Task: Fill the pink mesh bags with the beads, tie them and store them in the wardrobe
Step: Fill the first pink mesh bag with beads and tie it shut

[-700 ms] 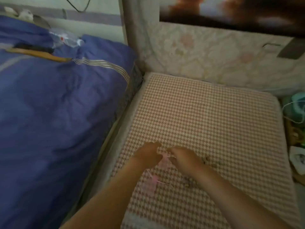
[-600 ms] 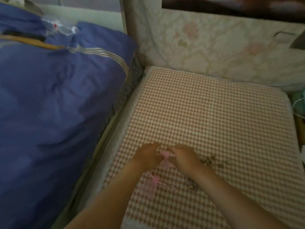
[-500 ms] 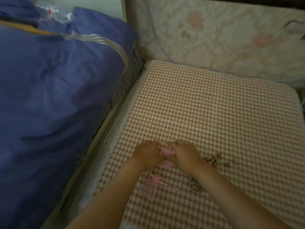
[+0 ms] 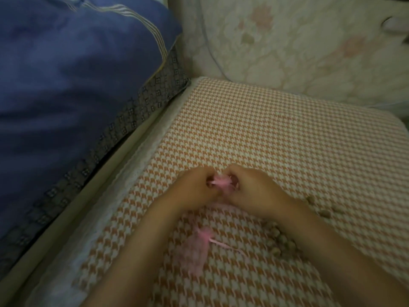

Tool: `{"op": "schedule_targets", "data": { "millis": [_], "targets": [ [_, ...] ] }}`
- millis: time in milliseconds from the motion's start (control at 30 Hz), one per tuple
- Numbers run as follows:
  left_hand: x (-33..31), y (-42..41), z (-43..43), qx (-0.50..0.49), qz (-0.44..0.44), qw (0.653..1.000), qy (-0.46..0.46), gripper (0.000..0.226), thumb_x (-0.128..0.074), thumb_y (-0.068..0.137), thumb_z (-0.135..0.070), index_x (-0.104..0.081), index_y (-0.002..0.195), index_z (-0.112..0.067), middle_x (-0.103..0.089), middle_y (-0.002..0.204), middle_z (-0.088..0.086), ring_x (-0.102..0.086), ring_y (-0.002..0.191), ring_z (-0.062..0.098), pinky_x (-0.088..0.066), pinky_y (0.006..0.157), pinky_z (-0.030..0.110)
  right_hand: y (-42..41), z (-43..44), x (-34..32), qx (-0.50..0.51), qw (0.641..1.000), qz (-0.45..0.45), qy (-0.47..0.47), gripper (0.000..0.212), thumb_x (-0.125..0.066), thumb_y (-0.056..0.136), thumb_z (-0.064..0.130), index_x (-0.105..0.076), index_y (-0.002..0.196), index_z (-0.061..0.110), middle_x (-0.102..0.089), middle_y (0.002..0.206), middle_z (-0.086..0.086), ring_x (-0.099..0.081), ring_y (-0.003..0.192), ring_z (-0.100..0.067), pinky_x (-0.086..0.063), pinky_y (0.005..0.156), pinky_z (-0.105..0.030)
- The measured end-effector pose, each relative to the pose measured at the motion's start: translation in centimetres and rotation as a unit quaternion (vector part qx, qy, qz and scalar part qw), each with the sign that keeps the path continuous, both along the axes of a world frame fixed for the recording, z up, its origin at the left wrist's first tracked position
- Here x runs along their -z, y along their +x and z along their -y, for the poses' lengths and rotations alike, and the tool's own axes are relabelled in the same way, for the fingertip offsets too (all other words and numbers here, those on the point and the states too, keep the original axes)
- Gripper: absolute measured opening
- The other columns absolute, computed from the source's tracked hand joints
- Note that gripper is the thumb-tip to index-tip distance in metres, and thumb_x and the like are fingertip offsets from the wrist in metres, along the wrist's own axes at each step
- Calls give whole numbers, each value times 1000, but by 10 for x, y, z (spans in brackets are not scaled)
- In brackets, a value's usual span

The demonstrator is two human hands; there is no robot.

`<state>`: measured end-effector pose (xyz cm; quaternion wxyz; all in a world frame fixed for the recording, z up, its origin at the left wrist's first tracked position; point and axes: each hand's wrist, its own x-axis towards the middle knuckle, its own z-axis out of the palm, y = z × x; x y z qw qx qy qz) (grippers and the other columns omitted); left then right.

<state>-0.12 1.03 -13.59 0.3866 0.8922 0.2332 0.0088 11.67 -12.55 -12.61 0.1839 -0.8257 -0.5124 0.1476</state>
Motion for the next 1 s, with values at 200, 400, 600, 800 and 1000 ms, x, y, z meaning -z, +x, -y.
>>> {"op": "schedule_targets", "data": {
  "millis": [200, 400, 600, 800, 1000],
  "targets": [
    [-36, -16, 28, 3, 78, 995, 56, 9, -69, 84, -28, -61, 80, -29, -62, 76, -8, -59, 72, 14, -44, 60, 28, -30, 38, -37, 76, 982, -153, 78, 20, -64, 85, 49, -64, 101, 37, -70, 95, 13, -66, 88, -8, -57, 82, -37],
    [-65, -64, 67, 33, 101, 990, 97, 9, -67, 84, -29, -69, 92, -31, -66, 82, -13, -60, 75, 8, -55, 66, 31, -78, 82, -76, 161, 972, -149, 83, 32, -60, 95, 44, -77, 79, 22, -75, 80, -4, -70, 81, -26, -57, 80, -48],
    [-70, -96, 92, 65, 125, 989, 43, 26, -70, 84, -25, -65, 107, -35, -62, 90, -17, -59, 83, 5, -48, 68, 19, -120, 115, -94, 190, 956, -192, 113, 10, -74, 88, 36, -81, 84, 30, -78, 82, 10, -73, 80, -13, -61, 77, -36],
    [-77, -117, 126, 1, 254, 964, 75, 35, -62, 79, -13, -58, 105, -36, -50, 113, -19, -37, 110, 3, -30, 94, 19, -143, 140, -87, 264, 932, -184, 165, 13, -73, 89, 17, -81, 79, 17, -77, 74, 0, -73, 71, -20, -62, 69, -40],
    [-75, -113, 154, -22, 189, 982, -12, 9, -61, 86, -38, -56, 83, -31, -62, 77, -8, -59, 64, 11, -49, 56, 32, -148, 154, -73, 289, 918, -177, 205, 13, -72, 91, 19, -81, 83, 14, -75, 74, -8, -61, 54, -10, -53, 56, -28]
  ]
}}
